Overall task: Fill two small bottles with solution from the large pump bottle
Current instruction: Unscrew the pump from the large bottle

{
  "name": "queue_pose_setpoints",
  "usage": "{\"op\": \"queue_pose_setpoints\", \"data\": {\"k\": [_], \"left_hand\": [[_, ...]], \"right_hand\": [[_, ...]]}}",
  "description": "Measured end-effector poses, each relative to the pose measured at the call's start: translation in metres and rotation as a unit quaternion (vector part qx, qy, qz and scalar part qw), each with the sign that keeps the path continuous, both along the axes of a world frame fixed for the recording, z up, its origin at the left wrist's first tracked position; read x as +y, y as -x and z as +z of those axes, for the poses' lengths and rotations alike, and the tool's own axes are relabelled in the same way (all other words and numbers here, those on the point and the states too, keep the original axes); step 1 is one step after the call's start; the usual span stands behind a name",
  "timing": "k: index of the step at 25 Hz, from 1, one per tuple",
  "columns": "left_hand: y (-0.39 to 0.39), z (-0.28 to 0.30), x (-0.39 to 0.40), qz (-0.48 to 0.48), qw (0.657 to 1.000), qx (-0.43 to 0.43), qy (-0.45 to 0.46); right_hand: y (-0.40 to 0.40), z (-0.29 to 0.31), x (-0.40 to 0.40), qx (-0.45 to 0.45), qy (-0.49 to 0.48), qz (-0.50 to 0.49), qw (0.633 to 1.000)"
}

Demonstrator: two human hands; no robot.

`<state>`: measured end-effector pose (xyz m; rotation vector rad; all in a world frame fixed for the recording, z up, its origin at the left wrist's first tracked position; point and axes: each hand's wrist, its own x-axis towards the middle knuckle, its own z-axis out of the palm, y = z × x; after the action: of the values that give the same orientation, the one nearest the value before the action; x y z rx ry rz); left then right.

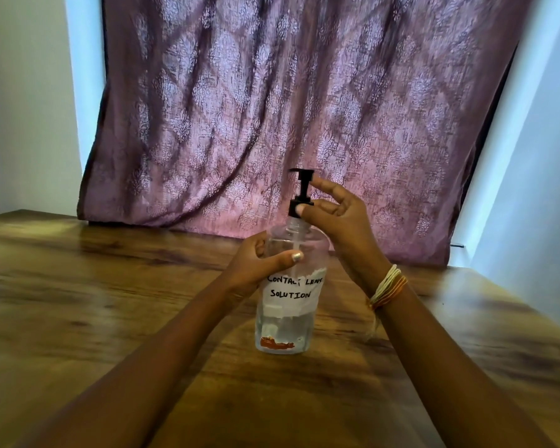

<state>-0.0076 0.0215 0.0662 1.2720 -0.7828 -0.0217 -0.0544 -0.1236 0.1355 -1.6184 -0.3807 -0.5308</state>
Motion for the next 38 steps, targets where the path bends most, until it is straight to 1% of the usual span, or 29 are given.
{"op": "queue_pose_setpoints", "data": {"k": [2,4,6,8,10,12,14,16,17,18,19,20,21,26,31,34,38], "left_hand": [[0.0,0.0,0.0,0.001,1.0,0.002,0.002],[-0.001,0.0,0.0,-0.002,1.0,-0.001,-0.004],[-0.002,0.0,0.001,-0.001,1.0,-0.004,-0.007],[-0.002,0.0,0.001,0.003,1.0,0.001,-0.007],[-0.002,-0.001,0.001,0.001,1.0,0.004,-0.008],[-0.002,-0.001,0.001,-0.008,1.0,0.0,-0.008],[-0.002,-0.001,0.001,-0.012,1.0,-0.002,-0.006],[-0.002,0.0,0.001,-0.01,1.0,0.001,-0.007],[-0.003,0.0,0.001,-0.01,1.0,0.001,-0.009],[-0.003,0.0,0.001,-0.011,1.0,0.0,-0.01],[-0.003,-0.001,0.001,-0.012,1.0,-0.001,-0.01],[-0.003,0.0,0.001,-0.011,1.0,-0.001,-0.012],[-0.003,0.0,0.001,-0.01,1.0,-0.001,-0.013],[-0.002,0.001,0.002,0.004,1.0,0.004,-0.027],[0.002,0.001,0.002,0.013,0.999,0.0,-0.032],[0.002,-0.002,0.002,-0.001,0.999,0.0,-0.033],[0.002,-0.001,0.002,0.014,0.999,0.003,-0.034]], "right_hand": [[0.001,0.001,-0.002,0.015,0.003,0.04,0.999],[0.001,0.0,0.003,0.01,0.043,0.013,0.999],[-0.001,-0.002,0.005,-0.006,0.027,-0.01,1.0],[-0.002,-0.003,0.001,-0.006,-0.006,0.026,1.0],[-0.002,-0.002,-0.001,0.007,0.003,0.062,0.998],[0.0,-0.004,0.003,0.001,0.048,0.02,0.999],[-0.003,-0.005,0.003,-0.016,0.032,-0.015,0.999],[-0.005,-0.004,-0.001,-0.008,-0.01,0.029,0.999],[-0.006,-0.004,-0.004,-0.002,-0.015,0.058,0.998],[-0.005,-0.002,-0.005,0.0,-0.001,0.078,0.997],[-0.006,-0.001,-0.005,-0.007,0.03,0.072,0.997],[-0.006,0.0,-0.004,-0.022,0.057,0.051,0.997],[-0.006,0.002,-0.001,-0.036,0.061,0.033,0.997],[-0.006,0.039,0.001,-0.058,-0.052,0.042,0.996],[-0.01,0.099,-0.009,-0.04,-0.182,-0.018,0.982],[-0.019,0.126,-0.019,-0.014,-0.224,-0.055,0.973],[-0.027,0.15,-0.033,0.007,-0.254,-0.071,0.965]]}}
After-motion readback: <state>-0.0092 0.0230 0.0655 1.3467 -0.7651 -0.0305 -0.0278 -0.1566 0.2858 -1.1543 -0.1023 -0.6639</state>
